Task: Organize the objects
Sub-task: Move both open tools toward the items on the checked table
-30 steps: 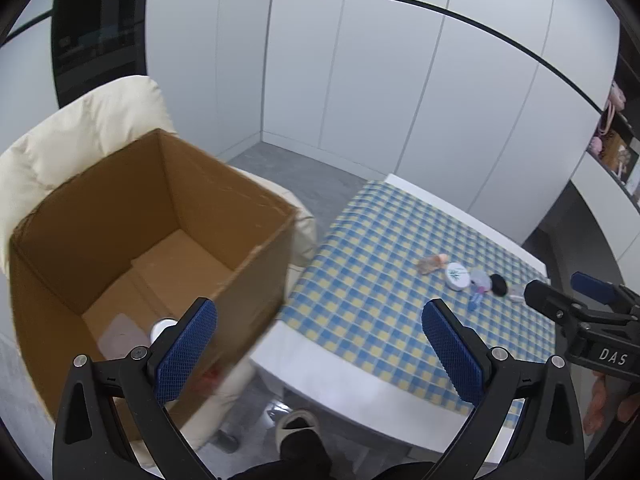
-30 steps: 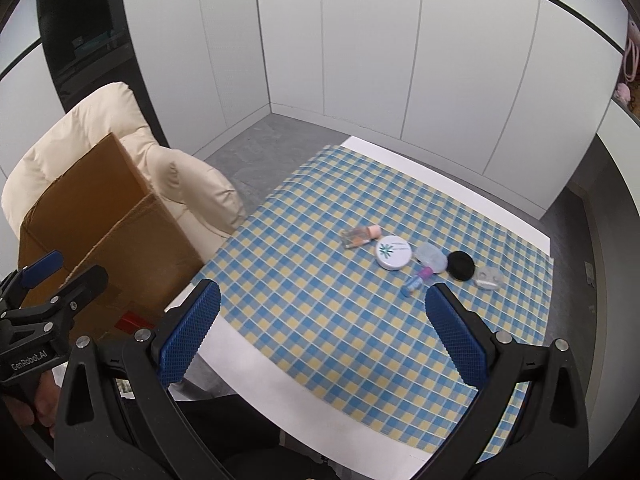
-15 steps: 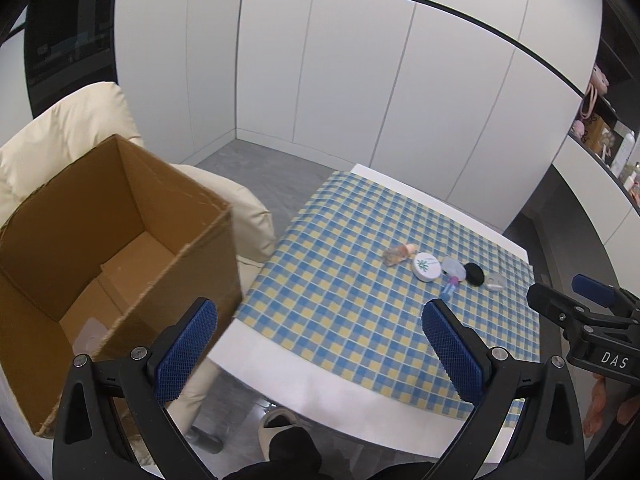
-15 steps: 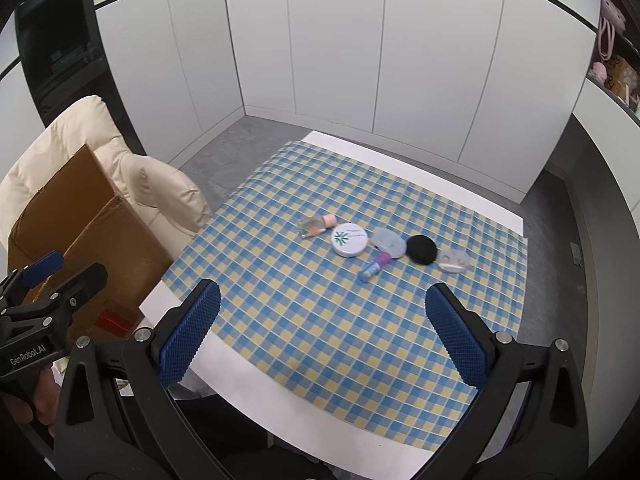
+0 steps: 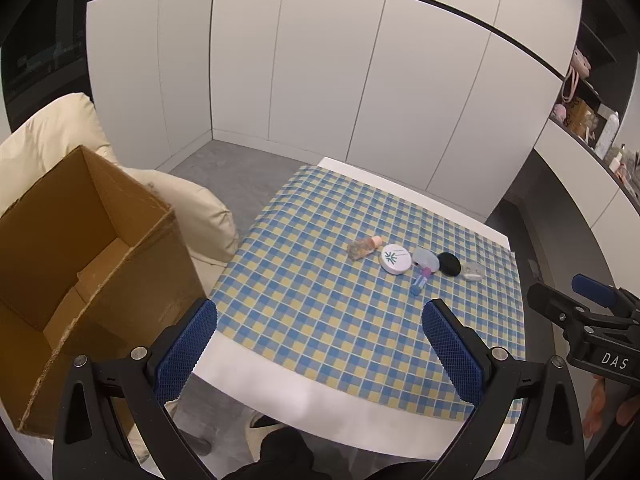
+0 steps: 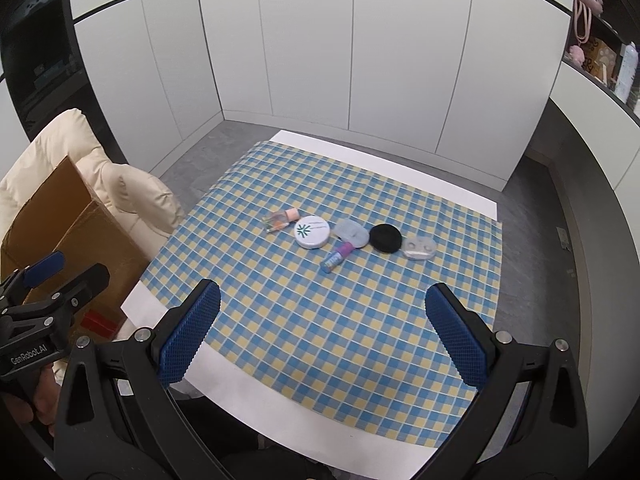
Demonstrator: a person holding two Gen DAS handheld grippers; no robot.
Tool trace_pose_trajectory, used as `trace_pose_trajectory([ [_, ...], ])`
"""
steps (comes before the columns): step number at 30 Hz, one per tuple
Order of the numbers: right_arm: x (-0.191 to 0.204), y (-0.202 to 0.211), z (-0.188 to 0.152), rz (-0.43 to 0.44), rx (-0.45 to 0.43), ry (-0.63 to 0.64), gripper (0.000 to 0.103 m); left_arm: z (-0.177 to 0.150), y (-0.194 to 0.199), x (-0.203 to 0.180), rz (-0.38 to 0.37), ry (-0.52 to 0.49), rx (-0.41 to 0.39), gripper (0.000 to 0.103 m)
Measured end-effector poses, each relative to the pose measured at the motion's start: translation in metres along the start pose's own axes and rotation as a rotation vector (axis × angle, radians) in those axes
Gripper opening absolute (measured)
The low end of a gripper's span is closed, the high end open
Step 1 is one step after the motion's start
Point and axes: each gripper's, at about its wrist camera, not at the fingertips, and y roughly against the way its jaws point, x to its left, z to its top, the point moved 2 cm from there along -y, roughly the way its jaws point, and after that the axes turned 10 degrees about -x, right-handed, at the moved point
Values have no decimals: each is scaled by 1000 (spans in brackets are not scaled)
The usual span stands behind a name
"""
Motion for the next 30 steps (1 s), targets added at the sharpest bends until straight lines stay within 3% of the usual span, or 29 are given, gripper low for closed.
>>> trace_pose_trajectory([
  [30,-56,17,-17,-78,9,-36,103,-4,-10,-52,-57,-52,32,102],
])
